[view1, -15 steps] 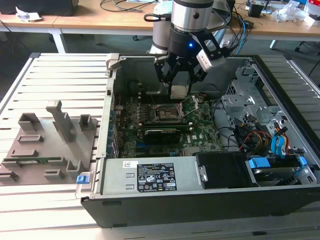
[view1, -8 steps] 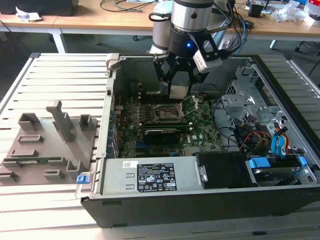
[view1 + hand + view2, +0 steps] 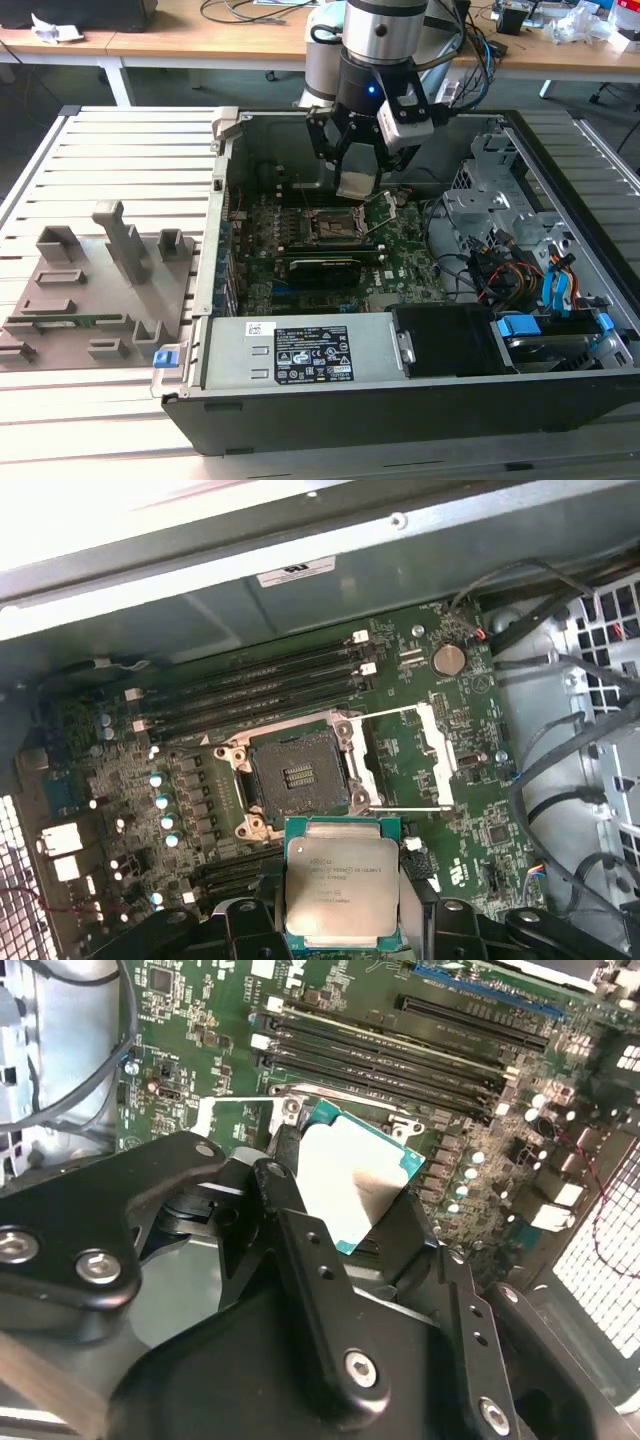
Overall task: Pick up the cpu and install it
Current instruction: 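Place the cpu into insertion slot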
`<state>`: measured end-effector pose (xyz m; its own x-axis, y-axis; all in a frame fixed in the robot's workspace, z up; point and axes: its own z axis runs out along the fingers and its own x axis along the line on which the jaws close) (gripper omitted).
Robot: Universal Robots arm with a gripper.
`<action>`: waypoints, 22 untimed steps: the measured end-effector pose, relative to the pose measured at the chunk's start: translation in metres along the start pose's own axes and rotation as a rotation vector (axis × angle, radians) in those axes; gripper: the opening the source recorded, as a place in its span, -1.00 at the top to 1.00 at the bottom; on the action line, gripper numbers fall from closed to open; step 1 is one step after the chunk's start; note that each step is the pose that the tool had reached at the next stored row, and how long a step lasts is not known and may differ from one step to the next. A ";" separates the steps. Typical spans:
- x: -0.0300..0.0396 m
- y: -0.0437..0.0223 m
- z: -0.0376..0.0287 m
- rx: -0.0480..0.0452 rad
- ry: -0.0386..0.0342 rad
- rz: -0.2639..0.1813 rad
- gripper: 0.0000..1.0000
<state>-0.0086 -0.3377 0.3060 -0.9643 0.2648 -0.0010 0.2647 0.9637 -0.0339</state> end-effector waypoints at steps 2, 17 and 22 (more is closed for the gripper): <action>0.0000 0.0000 0.0002 0.0001 0.0017 0.051 -0.09; 0.0000 0.0000 0.0009 0.0004 0.0094 0.281 -0.09; -0.0001 0.0001 0.0011 0.0005 0.0126 0.373 -0.09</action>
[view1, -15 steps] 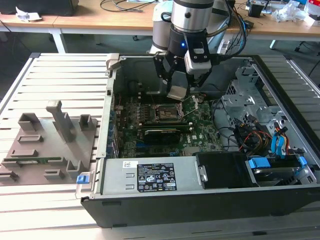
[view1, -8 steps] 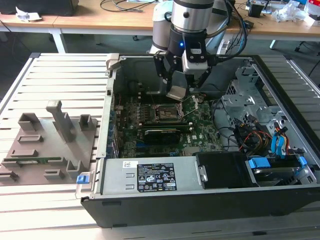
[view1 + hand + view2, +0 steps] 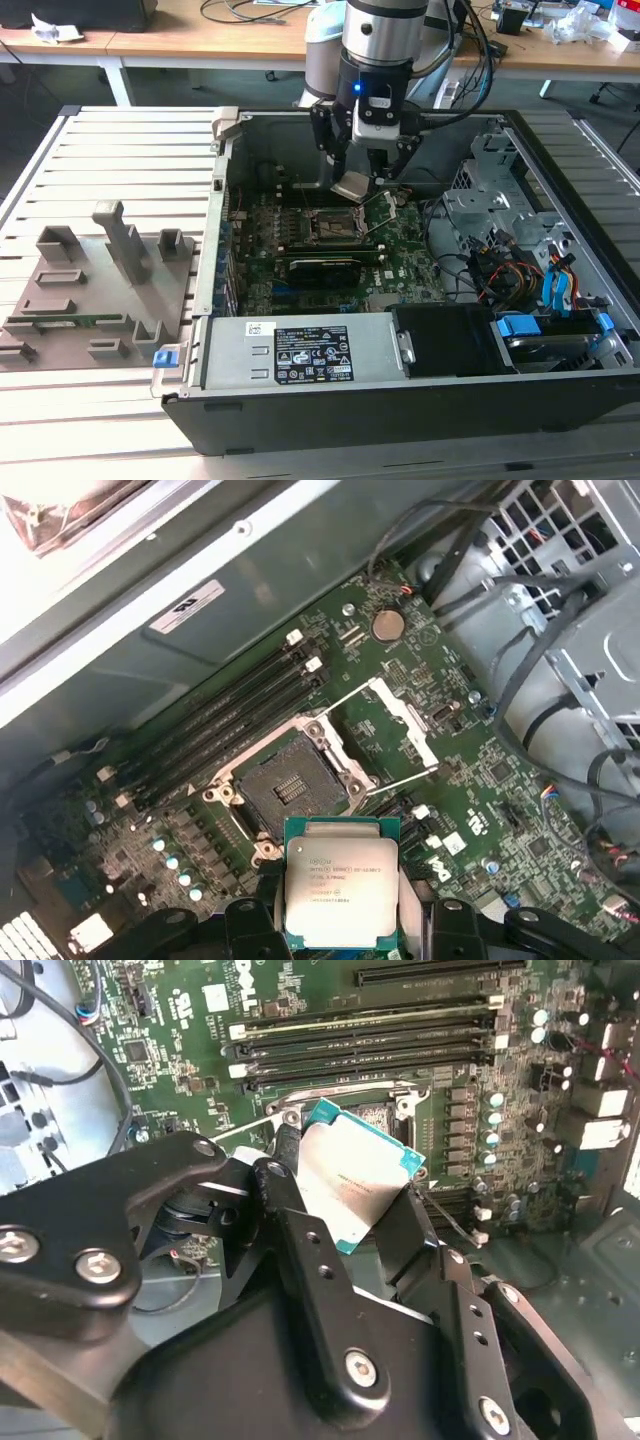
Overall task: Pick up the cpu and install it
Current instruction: 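Place the cpu into insertion slot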
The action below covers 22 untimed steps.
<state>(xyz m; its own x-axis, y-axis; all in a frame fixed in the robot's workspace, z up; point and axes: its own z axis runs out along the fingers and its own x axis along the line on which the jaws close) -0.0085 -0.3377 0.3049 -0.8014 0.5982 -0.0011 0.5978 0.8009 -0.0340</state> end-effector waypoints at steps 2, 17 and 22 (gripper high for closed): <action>0.0000 0.0000 0.0001 0.0001 0.0010 0.031 -0.09; 0.0000 0.0000 0.0004 0.0009 0.0081 0.254 -0.09; 0.0000 0.0000 0.0005 0.0011 0.0111 0.343 -0.09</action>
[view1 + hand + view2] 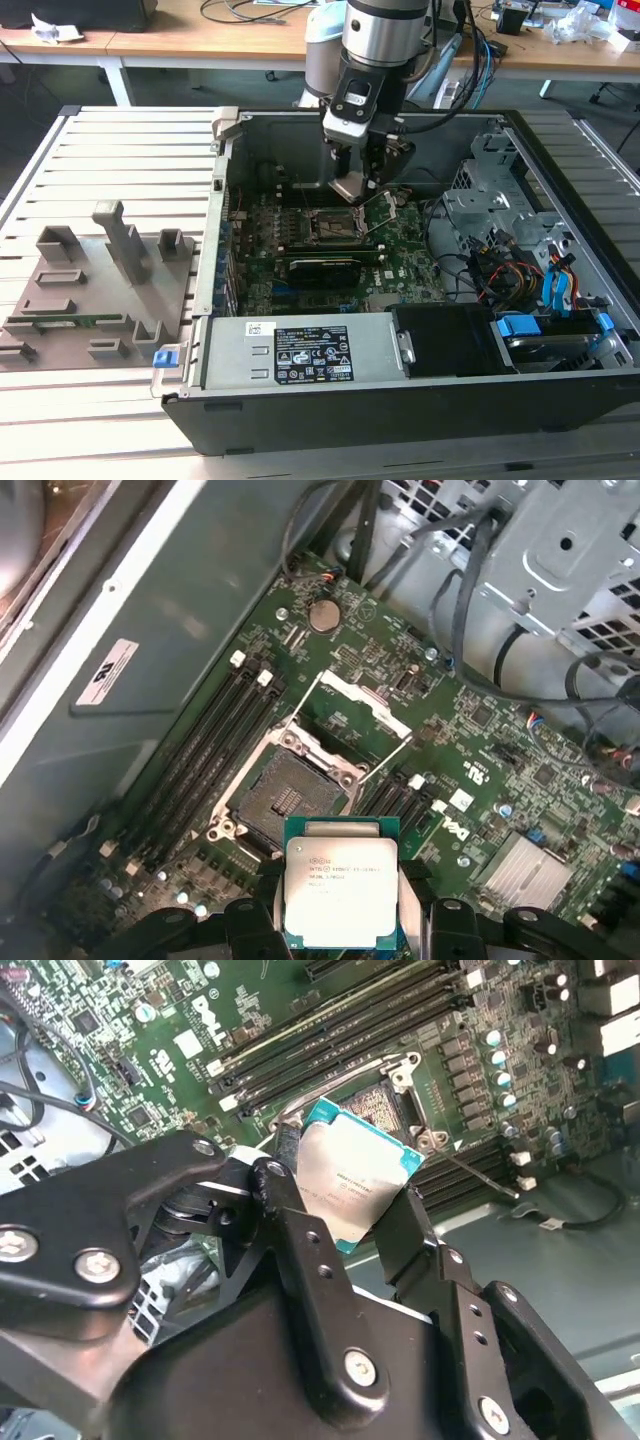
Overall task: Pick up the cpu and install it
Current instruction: 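Place the cpu into insertion slot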
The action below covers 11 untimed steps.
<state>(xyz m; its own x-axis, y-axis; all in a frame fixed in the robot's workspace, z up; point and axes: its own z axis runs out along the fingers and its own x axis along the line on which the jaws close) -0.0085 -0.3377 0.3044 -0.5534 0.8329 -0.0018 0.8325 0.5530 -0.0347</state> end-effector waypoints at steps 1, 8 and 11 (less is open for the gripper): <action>0.0000 0.0000 0.0000 0.0000 0.0006 0.015 -0.09; 0.0000 0.0000 0.0002 0.0004 0.0044 0.133 -0.09; 0.0000 0.0000 0.0002 0.0005 0.0056 0.171 -0.09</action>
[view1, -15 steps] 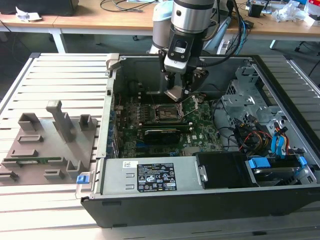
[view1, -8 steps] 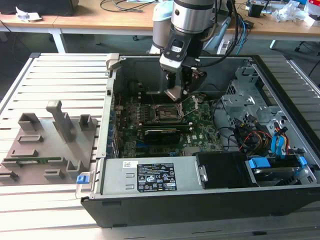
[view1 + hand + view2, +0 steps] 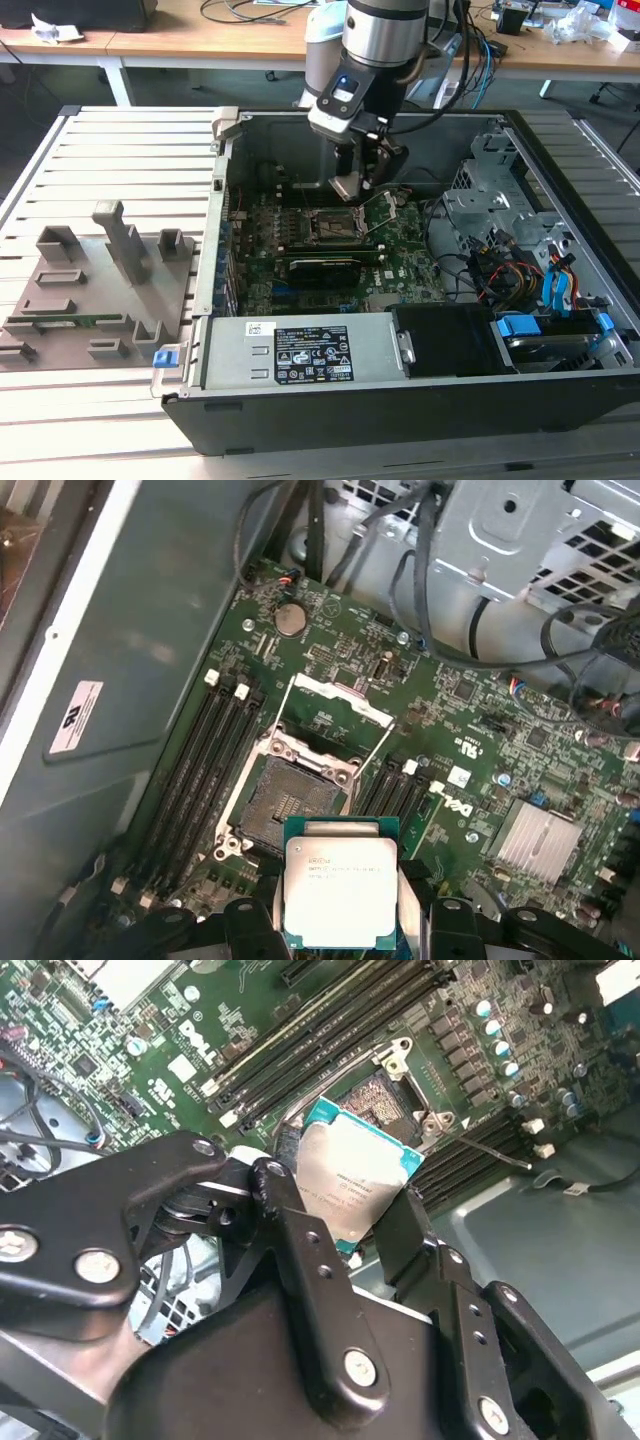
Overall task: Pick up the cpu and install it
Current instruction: 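Place the cpu into insertion slot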
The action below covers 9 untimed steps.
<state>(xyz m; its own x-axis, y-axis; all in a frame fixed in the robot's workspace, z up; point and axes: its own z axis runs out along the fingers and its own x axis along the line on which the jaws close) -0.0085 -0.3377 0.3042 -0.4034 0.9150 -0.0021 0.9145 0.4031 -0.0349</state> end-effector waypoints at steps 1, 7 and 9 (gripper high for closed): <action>0.0000 0.0000 0.0000 0.0000 0.0006 0.018 -0.09; 0.0000 0.0000 0.0001 0.0003 0.0039 0.117 -0.09; 0.0000 0.0000 0.0002 0.0003 0.0049 0.144 -0.09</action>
<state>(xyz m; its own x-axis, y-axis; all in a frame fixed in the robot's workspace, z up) -0.0085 -0.3377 0.3040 -0.2674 0.9636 -0.0022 0.9630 0.2672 -0.0348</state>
